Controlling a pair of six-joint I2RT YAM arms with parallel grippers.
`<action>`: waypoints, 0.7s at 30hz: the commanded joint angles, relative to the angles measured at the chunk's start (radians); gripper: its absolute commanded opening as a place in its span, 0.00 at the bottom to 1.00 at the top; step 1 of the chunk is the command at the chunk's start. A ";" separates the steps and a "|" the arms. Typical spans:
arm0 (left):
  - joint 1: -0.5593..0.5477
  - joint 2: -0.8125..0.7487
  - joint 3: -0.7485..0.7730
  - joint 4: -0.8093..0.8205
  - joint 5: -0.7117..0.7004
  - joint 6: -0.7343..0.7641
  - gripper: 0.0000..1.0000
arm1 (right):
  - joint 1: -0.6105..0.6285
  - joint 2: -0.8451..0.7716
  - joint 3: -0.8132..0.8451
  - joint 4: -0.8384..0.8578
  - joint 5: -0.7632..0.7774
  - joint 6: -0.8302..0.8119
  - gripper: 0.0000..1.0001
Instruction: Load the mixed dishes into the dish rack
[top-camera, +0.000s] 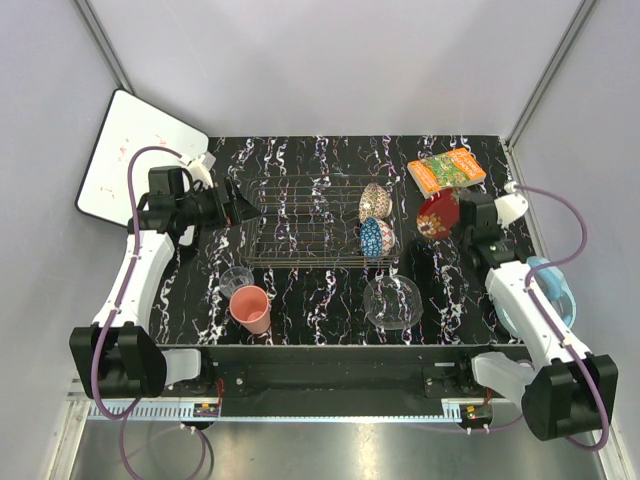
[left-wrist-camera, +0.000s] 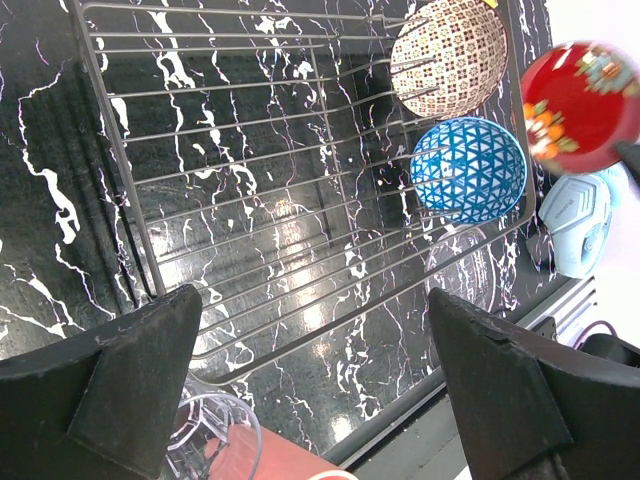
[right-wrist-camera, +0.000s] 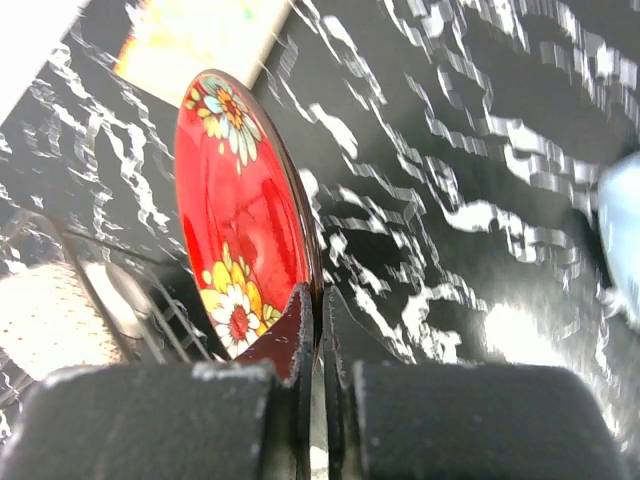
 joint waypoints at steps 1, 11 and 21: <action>0.003 -0.017 0.048 0.009 0.019 0.013 0.99 | 0.005 0.036 0.174 0.068 0.068 -0.175 0.00; 0.013 -0.025 0.047 0.003 0.024 0.012 0.99 | 0.005 0.174 0.472 0.044 -0.080 -0.404 0.00; 0.016 -0.019 0.036 0.004 0.007 0.015 0.99 | 0.109 0.325 0.696 0.032 -0.209 -0.499 0.00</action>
